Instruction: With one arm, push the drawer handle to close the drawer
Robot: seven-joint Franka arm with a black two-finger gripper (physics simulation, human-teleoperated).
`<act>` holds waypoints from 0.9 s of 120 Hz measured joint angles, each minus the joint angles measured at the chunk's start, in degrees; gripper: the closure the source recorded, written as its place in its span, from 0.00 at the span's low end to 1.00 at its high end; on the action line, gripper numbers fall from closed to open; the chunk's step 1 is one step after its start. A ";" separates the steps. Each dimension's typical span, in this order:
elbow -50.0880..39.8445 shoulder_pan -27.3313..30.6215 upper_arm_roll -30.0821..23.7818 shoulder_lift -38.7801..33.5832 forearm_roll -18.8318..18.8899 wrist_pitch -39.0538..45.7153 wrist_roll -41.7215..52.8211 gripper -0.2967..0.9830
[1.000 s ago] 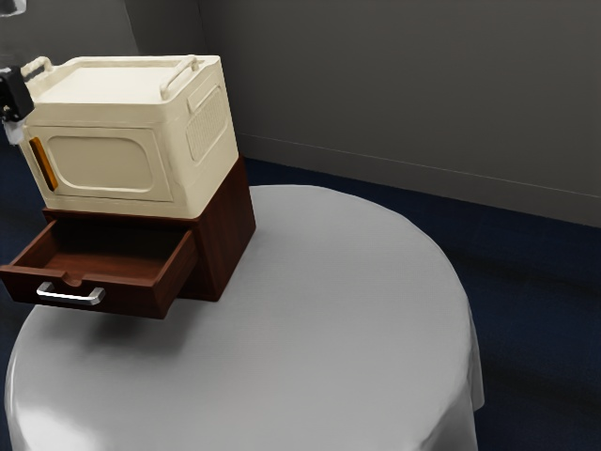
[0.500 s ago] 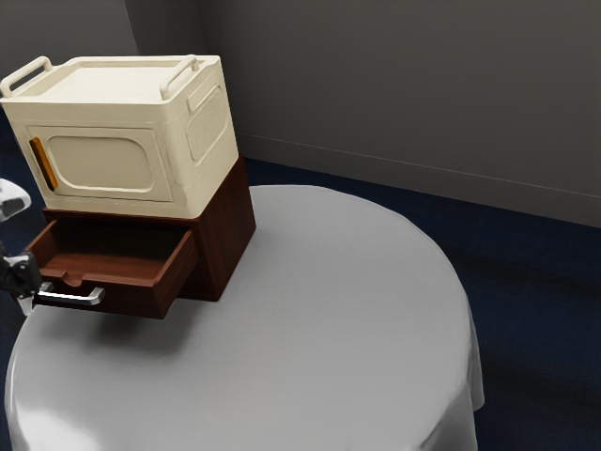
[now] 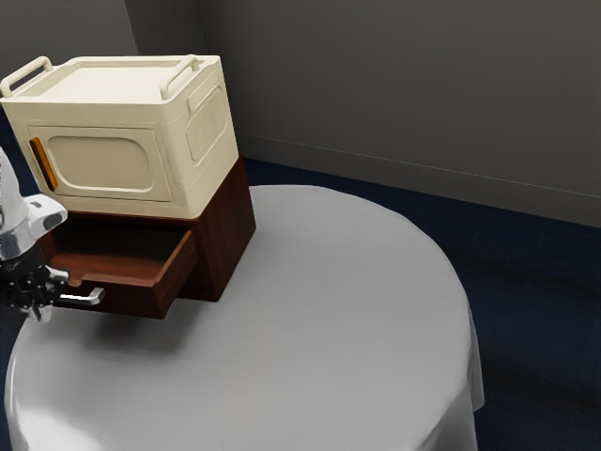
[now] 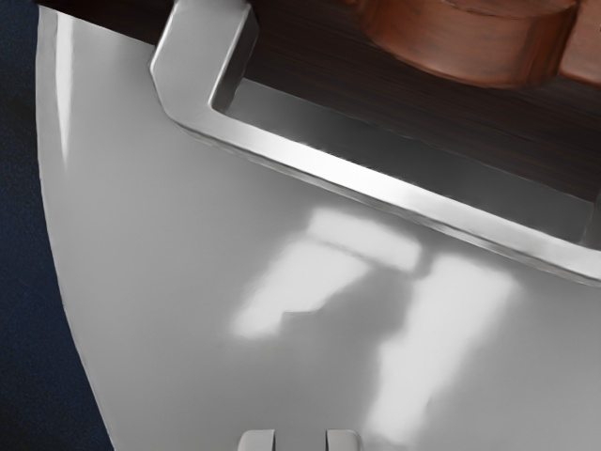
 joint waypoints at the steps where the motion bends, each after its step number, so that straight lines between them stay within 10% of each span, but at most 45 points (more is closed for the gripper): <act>1: 0.00 -0.01 0.01 0.14 0.01 0.20 0.01 0.79; 108: 1.65 1.88 0.09 10.63 1.17 12.82 2.12 0.85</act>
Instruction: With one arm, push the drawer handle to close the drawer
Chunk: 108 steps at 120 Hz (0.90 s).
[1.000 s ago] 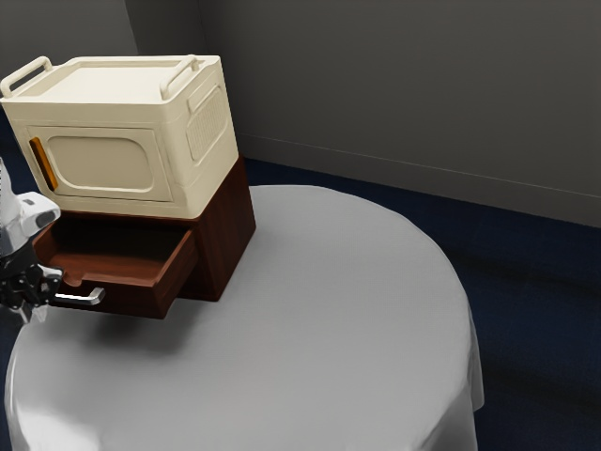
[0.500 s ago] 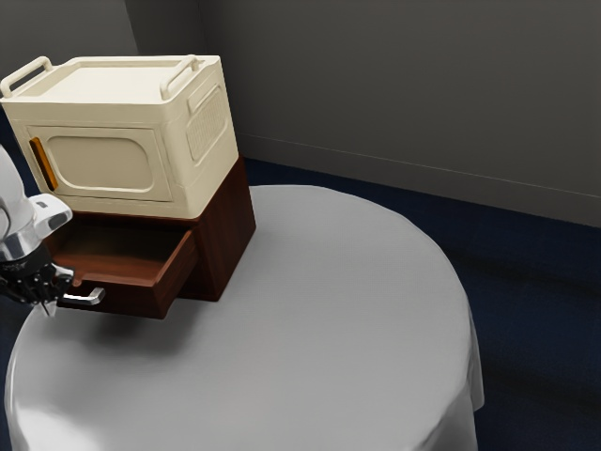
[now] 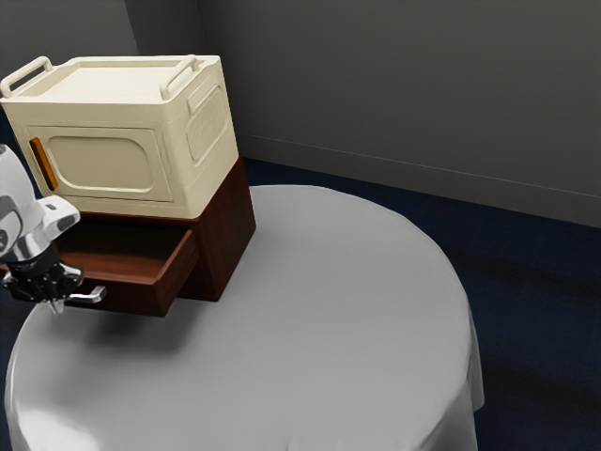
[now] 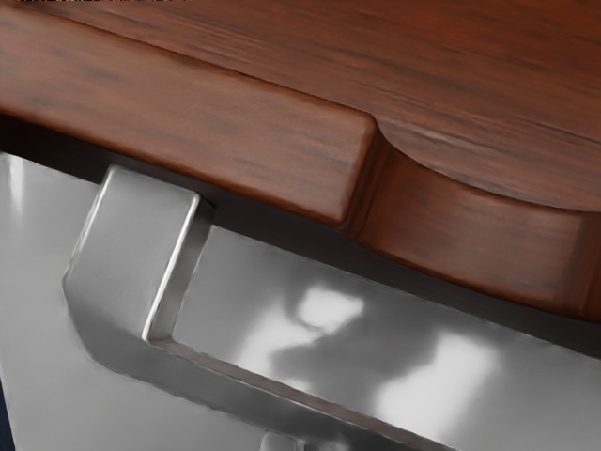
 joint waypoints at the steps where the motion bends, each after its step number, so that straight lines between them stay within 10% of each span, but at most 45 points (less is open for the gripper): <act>1: 0.03 0.02 -0.01 0.09 0.00 0.11 0.04 0.85; 108: 4.92 4.05 -0.38 7.20 -0.07 8.93 3.43 0.85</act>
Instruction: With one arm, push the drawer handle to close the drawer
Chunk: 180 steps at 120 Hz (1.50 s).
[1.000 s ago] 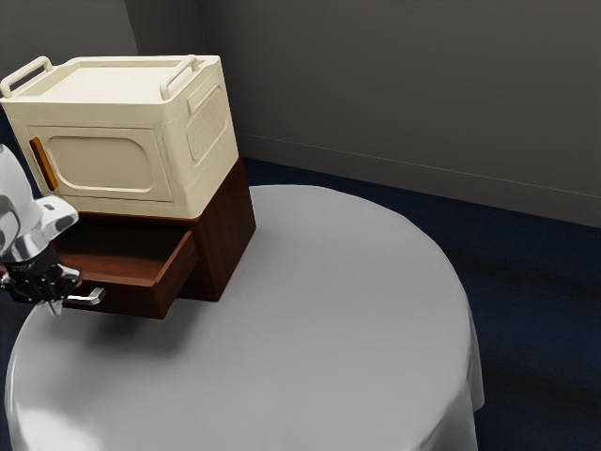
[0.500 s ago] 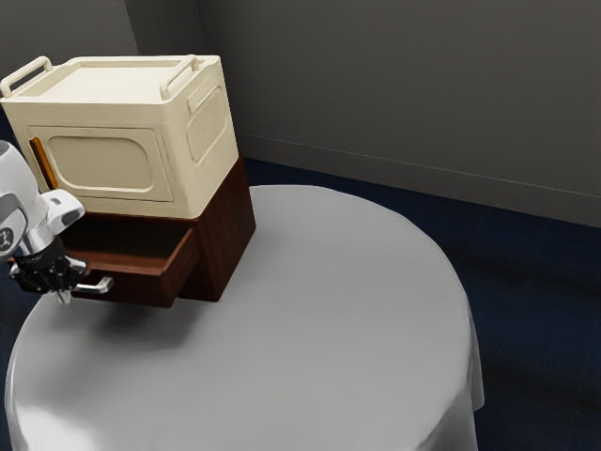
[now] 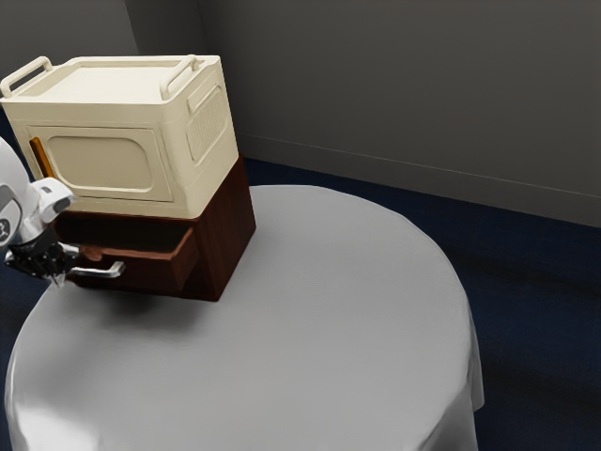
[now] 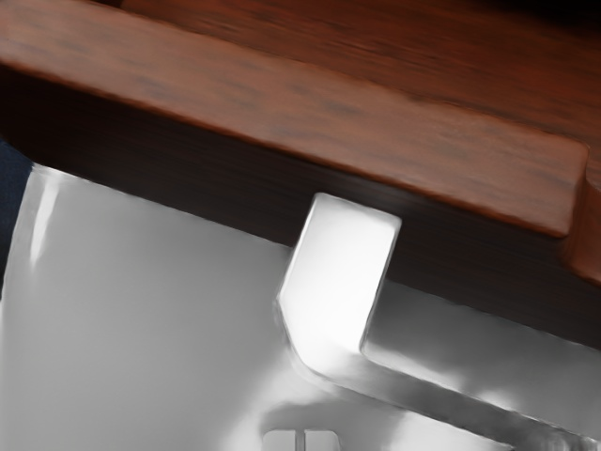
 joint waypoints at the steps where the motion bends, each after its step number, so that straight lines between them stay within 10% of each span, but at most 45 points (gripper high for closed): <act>1: 0.07 0.05 0.00 0.11 0.00 0.07 0.03 0.85; 180: 11.26 -0.79 -1.52 14.07 -0.05 11.73 2.48 0.85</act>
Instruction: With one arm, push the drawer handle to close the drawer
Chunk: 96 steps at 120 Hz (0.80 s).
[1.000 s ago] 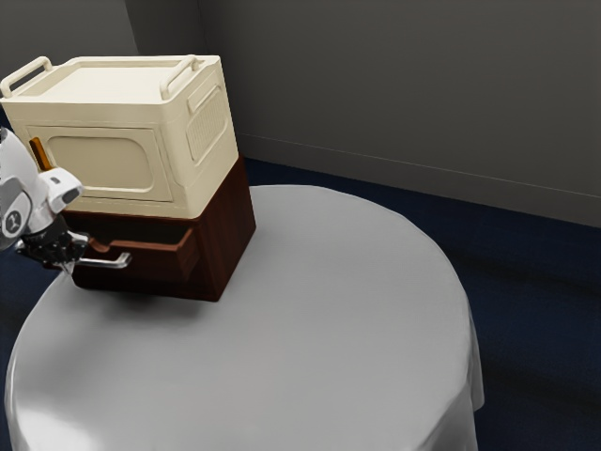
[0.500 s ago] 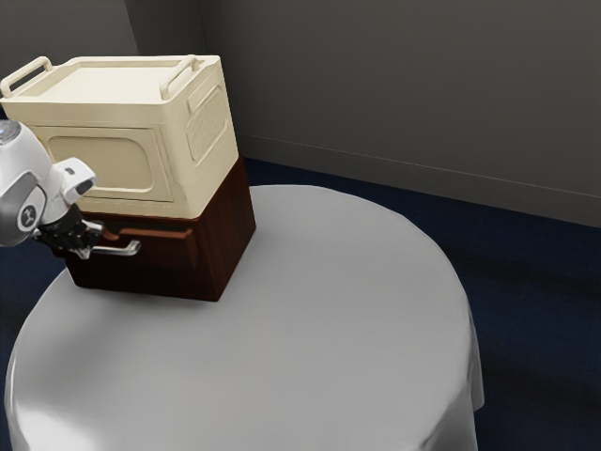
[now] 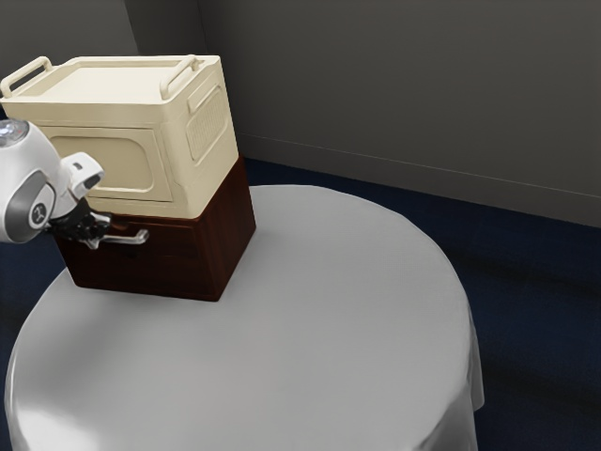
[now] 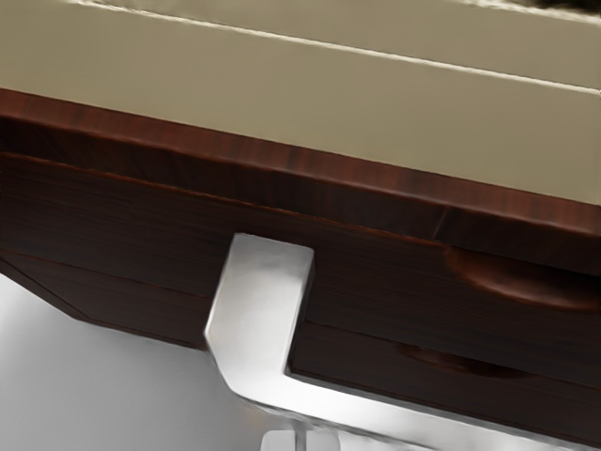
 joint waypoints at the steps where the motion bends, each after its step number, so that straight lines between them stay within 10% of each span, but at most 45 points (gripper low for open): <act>1: 0.03 0.01 0.00 0.04 0.00 0.03 0.01 0.85; 43: -4.55 1.86 -0.78 -4.46 -0.01 -2.01 0.34 0.85; 96: -9.77 1.16 -4.86 -31.24 -11.54 -36.15 1.11 0.63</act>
